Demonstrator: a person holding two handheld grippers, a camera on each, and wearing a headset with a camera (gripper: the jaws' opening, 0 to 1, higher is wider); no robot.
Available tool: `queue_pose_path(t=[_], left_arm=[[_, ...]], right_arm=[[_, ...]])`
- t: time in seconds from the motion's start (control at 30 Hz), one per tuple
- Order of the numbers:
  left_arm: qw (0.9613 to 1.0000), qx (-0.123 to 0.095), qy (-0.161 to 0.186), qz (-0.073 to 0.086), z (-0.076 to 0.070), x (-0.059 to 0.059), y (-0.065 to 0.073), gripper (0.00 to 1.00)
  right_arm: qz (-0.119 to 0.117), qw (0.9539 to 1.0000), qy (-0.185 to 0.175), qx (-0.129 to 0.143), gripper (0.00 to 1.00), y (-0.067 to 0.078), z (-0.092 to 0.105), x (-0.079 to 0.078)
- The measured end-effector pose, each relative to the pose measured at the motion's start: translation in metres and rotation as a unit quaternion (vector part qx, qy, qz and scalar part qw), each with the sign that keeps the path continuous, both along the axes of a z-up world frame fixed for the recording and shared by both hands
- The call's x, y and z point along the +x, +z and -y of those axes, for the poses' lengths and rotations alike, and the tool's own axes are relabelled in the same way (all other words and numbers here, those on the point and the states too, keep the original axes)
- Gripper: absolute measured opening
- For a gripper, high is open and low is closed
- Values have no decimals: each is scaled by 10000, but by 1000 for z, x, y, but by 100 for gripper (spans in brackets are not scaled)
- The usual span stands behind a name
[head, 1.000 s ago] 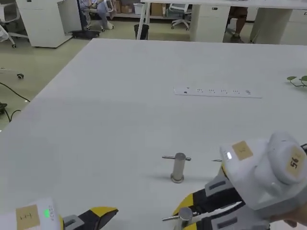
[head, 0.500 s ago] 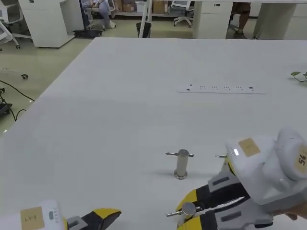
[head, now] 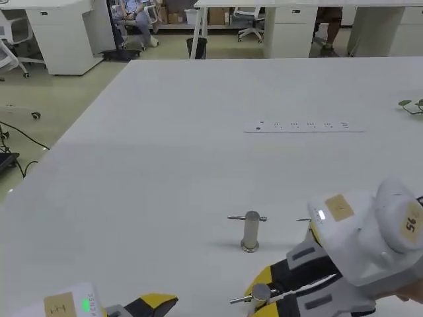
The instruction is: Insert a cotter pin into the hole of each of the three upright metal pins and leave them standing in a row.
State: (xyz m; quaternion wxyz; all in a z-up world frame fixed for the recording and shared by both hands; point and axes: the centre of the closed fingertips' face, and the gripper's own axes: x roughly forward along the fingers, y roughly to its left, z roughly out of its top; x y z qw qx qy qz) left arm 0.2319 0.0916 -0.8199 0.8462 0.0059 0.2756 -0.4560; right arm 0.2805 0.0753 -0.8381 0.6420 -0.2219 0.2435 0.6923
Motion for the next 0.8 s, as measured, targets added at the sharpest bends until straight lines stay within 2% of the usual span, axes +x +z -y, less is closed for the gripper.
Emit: queue_pose_path(t=[0.17,0.3,0.43,0.53,0.8], left_arm=[[9999,-129,23,-54,4,0,4,99],[10000,-35,27,-75,5,0,1,99],[9999,-67,27,-131,8,-2,-2,99],[9998,-15,21,-180,10,-4,-7,99],[9997,16,18,-240,9,-3,-11,99]], right_arm=[[-17,10000,30,-16,14,0,4,-1],[-21,10000,13,-42,13,0,12,-1],[-69,10000,-55,-32,13,0,19,1],[-40,9999,-68,-63,13,1,25,2],[9,9999,-96,-67,13,8,39,9]])
